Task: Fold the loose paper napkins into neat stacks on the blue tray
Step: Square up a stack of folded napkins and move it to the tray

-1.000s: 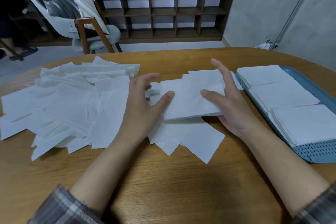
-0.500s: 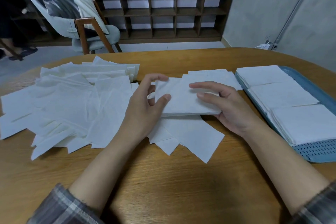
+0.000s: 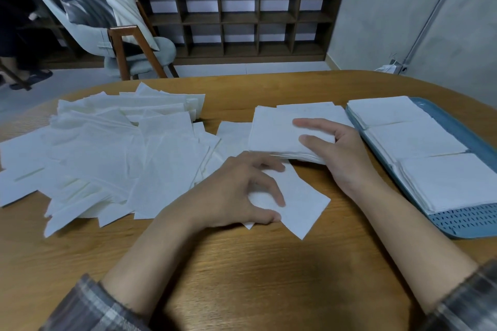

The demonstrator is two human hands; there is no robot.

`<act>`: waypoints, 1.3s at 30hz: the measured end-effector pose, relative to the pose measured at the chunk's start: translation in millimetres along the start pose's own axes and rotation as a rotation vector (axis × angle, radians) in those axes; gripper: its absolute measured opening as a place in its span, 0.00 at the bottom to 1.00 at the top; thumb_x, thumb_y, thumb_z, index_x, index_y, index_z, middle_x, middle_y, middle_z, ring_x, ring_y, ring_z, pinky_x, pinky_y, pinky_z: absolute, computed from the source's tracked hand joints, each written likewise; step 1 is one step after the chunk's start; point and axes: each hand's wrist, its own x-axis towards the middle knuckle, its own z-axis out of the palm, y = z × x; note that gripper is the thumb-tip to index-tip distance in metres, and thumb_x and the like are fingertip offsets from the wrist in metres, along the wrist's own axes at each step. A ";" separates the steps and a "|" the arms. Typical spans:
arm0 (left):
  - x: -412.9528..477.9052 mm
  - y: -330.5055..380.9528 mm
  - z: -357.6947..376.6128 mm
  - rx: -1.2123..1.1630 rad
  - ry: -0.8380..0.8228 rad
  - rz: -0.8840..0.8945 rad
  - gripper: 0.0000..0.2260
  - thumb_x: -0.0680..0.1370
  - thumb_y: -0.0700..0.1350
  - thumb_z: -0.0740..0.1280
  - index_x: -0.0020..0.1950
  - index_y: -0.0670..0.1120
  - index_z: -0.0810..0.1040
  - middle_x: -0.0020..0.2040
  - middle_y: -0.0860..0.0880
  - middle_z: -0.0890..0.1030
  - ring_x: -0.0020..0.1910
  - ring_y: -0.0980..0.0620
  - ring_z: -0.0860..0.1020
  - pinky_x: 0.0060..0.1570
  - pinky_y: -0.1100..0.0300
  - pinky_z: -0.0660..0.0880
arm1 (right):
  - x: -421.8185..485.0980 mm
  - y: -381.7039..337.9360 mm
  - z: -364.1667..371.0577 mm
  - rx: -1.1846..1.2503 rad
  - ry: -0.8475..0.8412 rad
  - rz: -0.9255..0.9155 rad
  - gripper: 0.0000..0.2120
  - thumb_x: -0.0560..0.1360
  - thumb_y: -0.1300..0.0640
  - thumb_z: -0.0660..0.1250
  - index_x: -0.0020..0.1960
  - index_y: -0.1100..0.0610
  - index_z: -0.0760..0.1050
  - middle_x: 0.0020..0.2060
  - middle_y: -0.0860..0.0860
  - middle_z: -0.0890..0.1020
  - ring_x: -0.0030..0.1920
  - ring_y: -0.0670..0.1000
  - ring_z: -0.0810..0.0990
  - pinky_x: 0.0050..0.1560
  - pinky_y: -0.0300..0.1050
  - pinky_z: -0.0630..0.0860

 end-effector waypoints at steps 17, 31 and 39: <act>5.4 5.5 -1.9 -0.515 0.448 -0.105 0.03 0.81 0.42 0.73 0.48 0.47 0.84 0.33 0.50 0.76 0.36 0.50 0.71 0.41 0.65 0.69 | -5.9 -6.4 2.1 0.127 -0.221 -0.148 0.20 0.77 0.38 0.66 0.55 0.50 0.87 0.57 0.47 0.87 0.63 0.47 0.82 0.64 0.40 0.73; 4.3 -1.1 -8.4 -0.478 0.782 -0.169 0.13 0.79 0.45 0.77 0.61 0.55 0.80 0.46 0.49 0.77 0.33 0.57 0.71 0.34 0.64 0.70 | 0.2 -4.6 0.9 0.210 -0.040 0.011 0.04 0.80 0.55 0.74 0.52 0.47 0.87 0.55 0.49 0.88 0.59 0.54 0.86 0.69 0.59 0.77; 6.6 -2.7 -7.0 -0.460 0.727 -0.176 0.06 0.80 0.45 0.75 0.51 0.56 0.89 0.48 0.59 0.87 0.46 0.34 0.80 0.41 0.48 0.78 | -4.5 -10.5 8.7 0.308 -0.221 0.085 0.15 0.81 0.59 0.70 0.65 0.46 0.81 0.60 0.50 0.86 0.61 0.52 0.84 0.60 0.49 0.77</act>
